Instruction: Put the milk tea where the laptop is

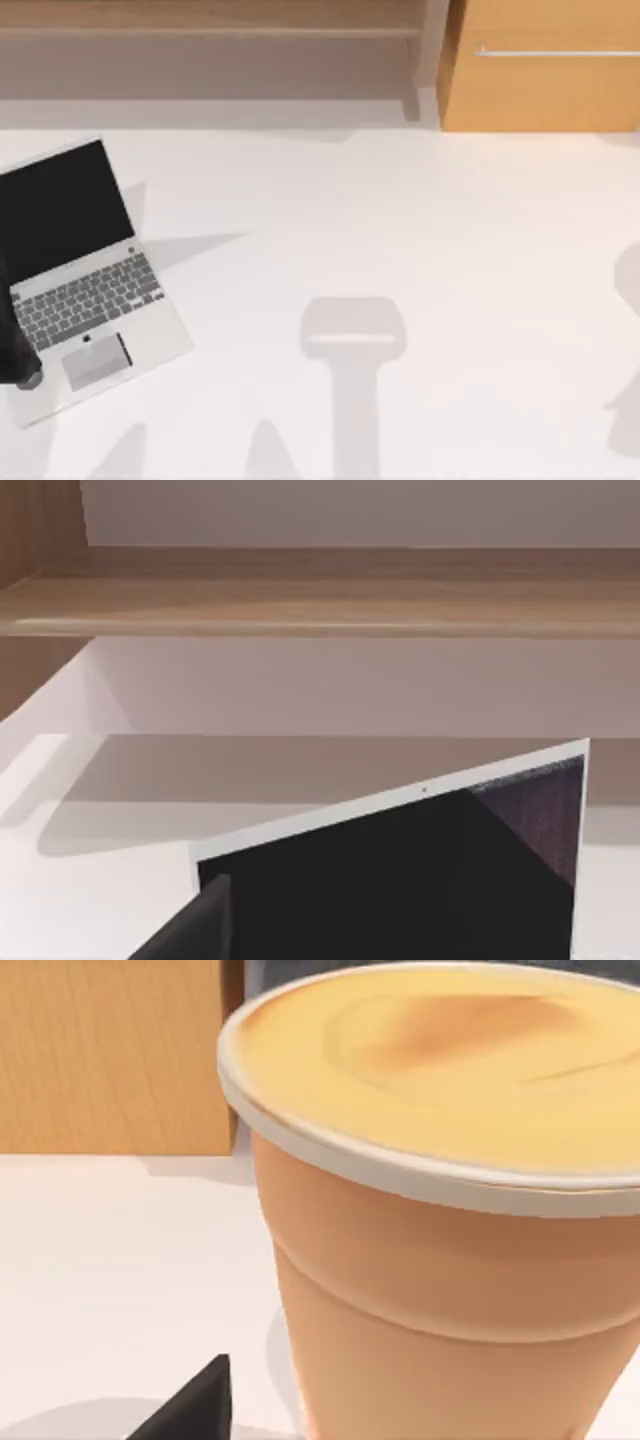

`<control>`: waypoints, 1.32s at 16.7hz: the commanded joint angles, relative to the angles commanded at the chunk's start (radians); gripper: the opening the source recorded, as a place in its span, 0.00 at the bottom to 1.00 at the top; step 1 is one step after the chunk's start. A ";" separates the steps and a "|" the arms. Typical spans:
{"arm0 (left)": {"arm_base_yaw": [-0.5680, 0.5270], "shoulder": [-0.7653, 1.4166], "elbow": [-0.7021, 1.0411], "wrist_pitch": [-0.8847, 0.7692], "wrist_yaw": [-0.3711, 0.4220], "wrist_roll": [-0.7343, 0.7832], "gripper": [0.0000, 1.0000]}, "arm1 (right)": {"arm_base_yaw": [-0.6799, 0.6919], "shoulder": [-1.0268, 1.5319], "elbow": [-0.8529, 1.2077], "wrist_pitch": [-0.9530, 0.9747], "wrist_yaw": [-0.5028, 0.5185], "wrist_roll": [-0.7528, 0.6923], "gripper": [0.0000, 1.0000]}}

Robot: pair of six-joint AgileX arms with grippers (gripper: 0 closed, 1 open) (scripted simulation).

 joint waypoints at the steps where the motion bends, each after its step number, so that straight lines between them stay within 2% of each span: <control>1: 0.000 0.000 0.000 0.000 0.000 0.000 1.00 | 0.023 0.043 0.030 0.014 0.023 0.007 1.00; 6: 0.000 0.000 0.000 0.000 0.000 0.000 1.00 | 0.145 0.239 0.173 0.076 0.145 0.038 1.00; 11: 0.000 0.000 0.000 0.000 0.000 0.000 1.00 | 0.159 0.256 0.189 0.081 0.159 0.041 1.00; 22: 0.000 0.000 0.000 0.000 0.000 0.000 1.00 | 0.159 0.256 0.189 0.081 0.159 0.041 0.17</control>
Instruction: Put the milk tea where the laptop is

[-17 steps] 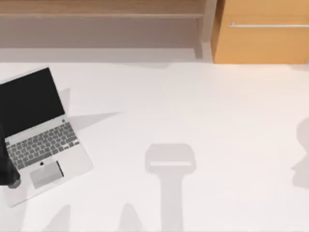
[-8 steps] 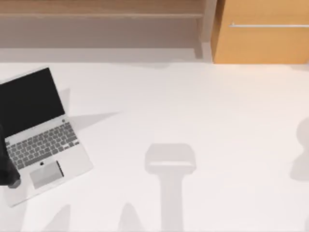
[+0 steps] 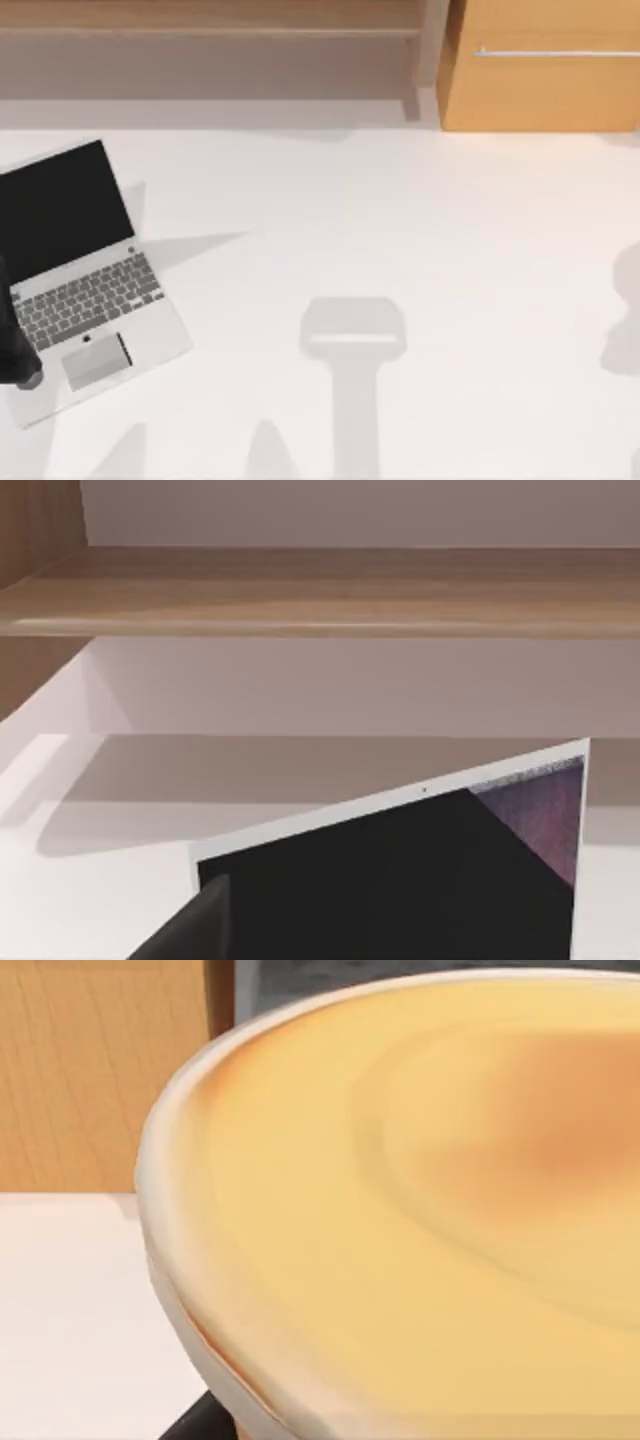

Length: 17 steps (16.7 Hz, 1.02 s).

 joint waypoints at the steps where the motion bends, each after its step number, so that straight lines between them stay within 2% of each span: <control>1: 0.000 0.000 0.000 0.000 0.000 0.000 1.00 | 0.000 0.000 0.000 0.000 0.000 0.000 0.10; 2: 0.000 0.000 0.000 0.000 0.000 0.000 1.00 | 0.000 0.000 0.000 0.000 0.000 0.000 0.02; 3: 0.000 0.000 0.000 0.000 0.000 0.000 1.00 | 0.000 0.000 0.000 0.000 0.000 0.000 0.00; 17: 0.000 0.000 0.000 0.000 0.000 0.000 1.00 | 0.000 -0.059 0.002 -0.063 -0.001 0.002 0.00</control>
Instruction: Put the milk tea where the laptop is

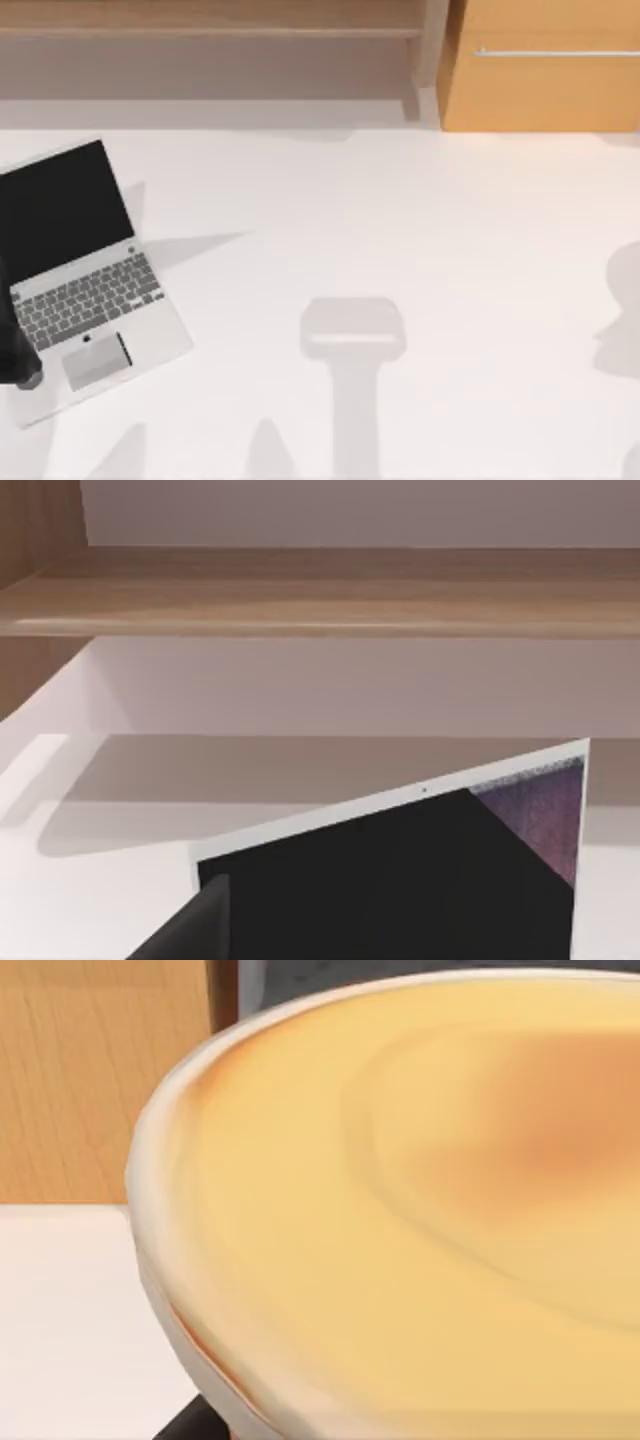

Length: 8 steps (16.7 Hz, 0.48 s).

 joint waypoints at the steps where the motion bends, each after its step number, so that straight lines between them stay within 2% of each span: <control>1: 0.000 0.000 0.000 0.000 0.000 0.000 1.00 | 0.000 -0.007 0.001 -0.007 0.000 0.000 0.00; 5: 0.000 0.000 0.000 0.000 0.000 0.000 1.00 | 0.000 -0.004 -0.001 -0.005 -0.001 0.001 0.00; 8: 0.000 0.000 0.000 0.000 0.000 0.000 1.00 | 0.056 -0.026 0.042 0.015 0.035 0.028 0.00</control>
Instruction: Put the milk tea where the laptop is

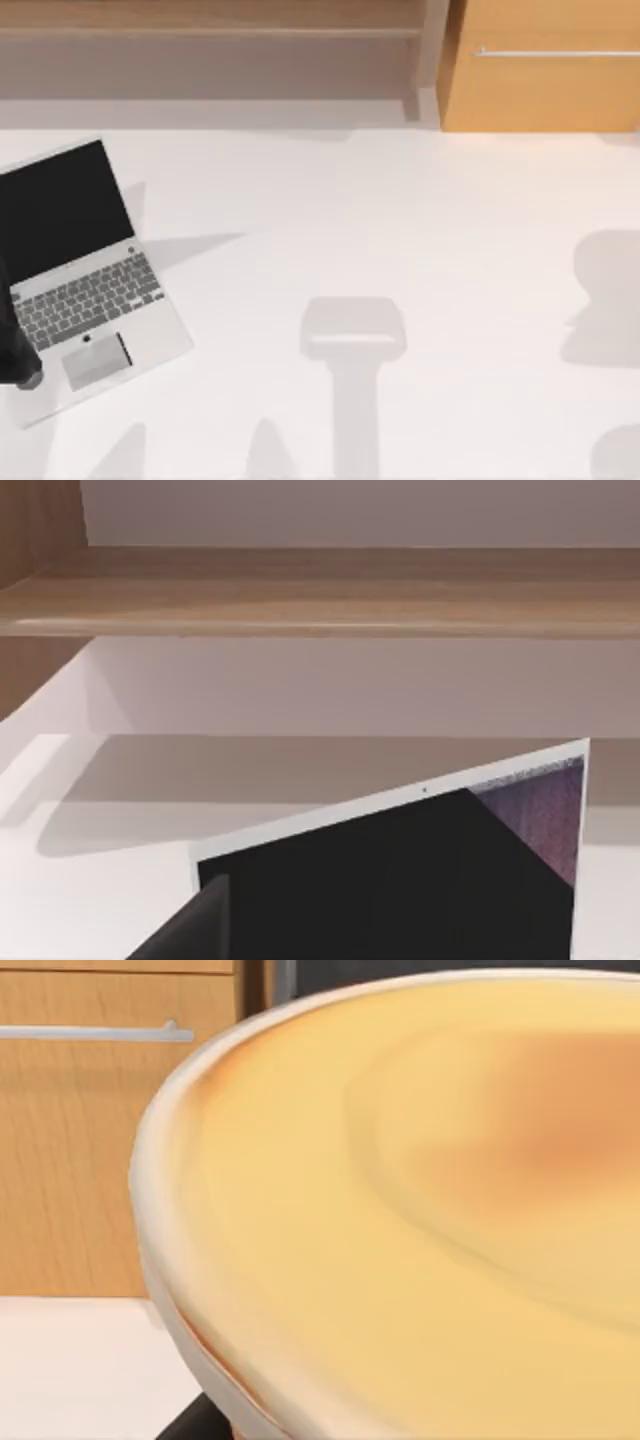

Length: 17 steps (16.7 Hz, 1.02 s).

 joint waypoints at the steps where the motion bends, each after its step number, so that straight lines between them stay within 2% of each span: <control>1: 0.000 0.000 0.000 0.000 0.000 0.000 1.00 | 0.038 -0.001 0.022 -0.001 0.025 0.017 0.00; 4: 0.000 0.000 0.000 0.000 0.000 0.000 1.00 | 0.203 0.021 0.102 -0.035 0.134 0.084 0.00; 8: 0.000 0.000 0.000 0.000 0.000 0.000 1.00 | 0.507 0.084 0.253 -0.138 0.350 0.194 0.00; 17: 0.000 0.000 0.000 0.000 0.000 0.000 1.00 | 1.203 0.260 0.681 -0.540 0.999 0.435 0.00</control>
